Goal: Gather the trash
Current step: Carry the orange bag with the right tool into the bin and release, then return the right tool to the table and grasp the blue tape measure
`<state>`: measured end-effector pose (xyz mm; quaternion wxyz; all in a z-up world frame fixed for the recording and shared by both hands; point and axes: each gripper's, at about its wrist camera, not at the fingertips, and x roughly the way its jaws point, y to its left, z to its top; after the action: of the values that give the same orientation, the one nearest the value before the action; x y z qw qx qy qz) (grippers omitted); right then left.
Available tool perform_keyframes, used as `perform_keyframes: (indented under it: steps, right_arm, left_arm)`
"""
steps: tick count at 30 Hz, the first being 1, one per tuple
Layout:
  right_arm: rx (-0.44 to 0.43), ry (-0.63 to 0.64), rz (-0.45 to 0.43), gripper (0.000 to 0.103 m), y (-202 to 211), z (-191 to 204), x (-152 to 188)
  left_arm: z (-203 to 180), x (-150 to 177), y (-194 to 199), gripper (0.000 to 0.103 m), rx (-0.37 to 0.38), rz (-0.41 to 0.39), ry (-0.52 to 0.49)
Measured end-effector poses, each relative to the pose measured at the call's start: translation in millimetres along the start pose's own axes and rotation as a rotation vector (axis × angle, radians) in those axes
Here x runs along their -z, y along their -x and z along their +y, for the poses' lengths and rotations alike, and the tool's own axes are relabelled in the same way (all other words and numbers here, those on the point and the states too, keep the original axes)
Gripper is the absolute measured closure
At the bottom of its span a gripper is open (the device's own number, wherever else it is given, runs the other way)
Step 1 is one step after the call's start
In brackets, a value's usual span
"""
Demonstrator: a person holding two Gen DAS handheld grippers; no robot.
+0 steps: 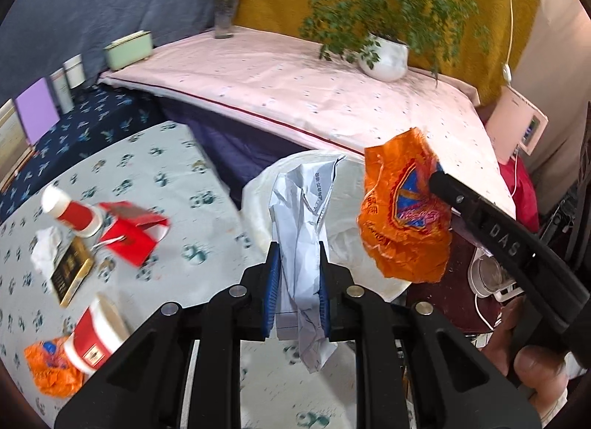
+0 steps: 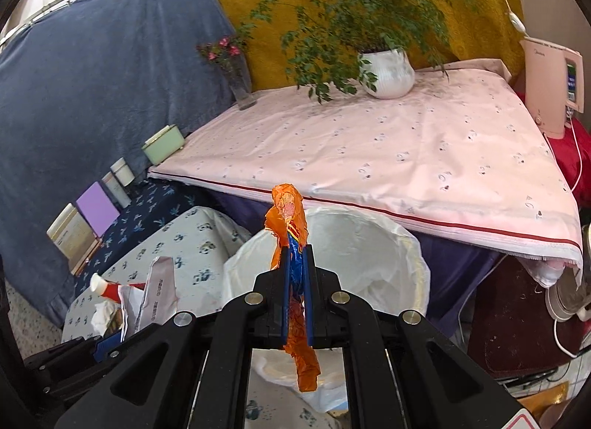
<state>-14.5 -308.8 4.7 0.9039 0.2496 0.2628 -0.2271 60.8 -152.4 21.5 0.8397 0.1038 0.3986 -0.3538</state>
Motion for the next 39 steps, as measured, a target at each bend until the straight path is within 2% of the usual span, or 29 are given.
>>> perform_keyframes:
  steps: [10, 12, 13, 14, 16, 24, 33, 37, 39]
  right_arm:
    - [0.04, -0.032, 0.022, 0.096, -25, -20, -6]
    - [0.036, -0.039, 0.03, 0.092, -30, -22, -8]
    - [0.037, -0.046, 0.029, 0.092, -32, -23, -8]
    - [0.039, -0.049, 0.029, 0.091, -33, -24, -8]
    - [0.04, -0.051, 0.029, 0.089, -34, -25, -9]
    - [0.054, -0.051, 0.01, 0.076, -27, -26, -9]
    - [0.035, -0.026, 0.011, 0.074, -17, -13, -6]
    - [0.016, -0.002, 0.012, 0.07, -10, 1, -3]
    - [0.002, 0.015, 0.012, 0.069, -6, 11, 0]
  left_arm:
    - [-24, -18, -36, 0.084, 0.033, 0.029, -0.039]
    - [-25, -20, -40, 0.083, 0.037, 0.025, -0.034]
    - [-25, -21, -44, 0.076, 0.037, 0.026, -0.026]
    - [-24, -22, -46, 0.062, 0.039, 0.03, -0.018]
    - [-22, -23, -49, 0.054, 0.037, 0.027, 0.0]
    - [-15, -21, -52, 0.05, 0.018, 0.03, 0.003]
    - [3, -15, -37, 0.048, -0.005, 0.014, 0.042]
    - [16, -9, -24, 0.034, -0.038, -0.009, 0.069]
    - [22, -7, -17, 0.034, -0.05, -0.02, 0.079]
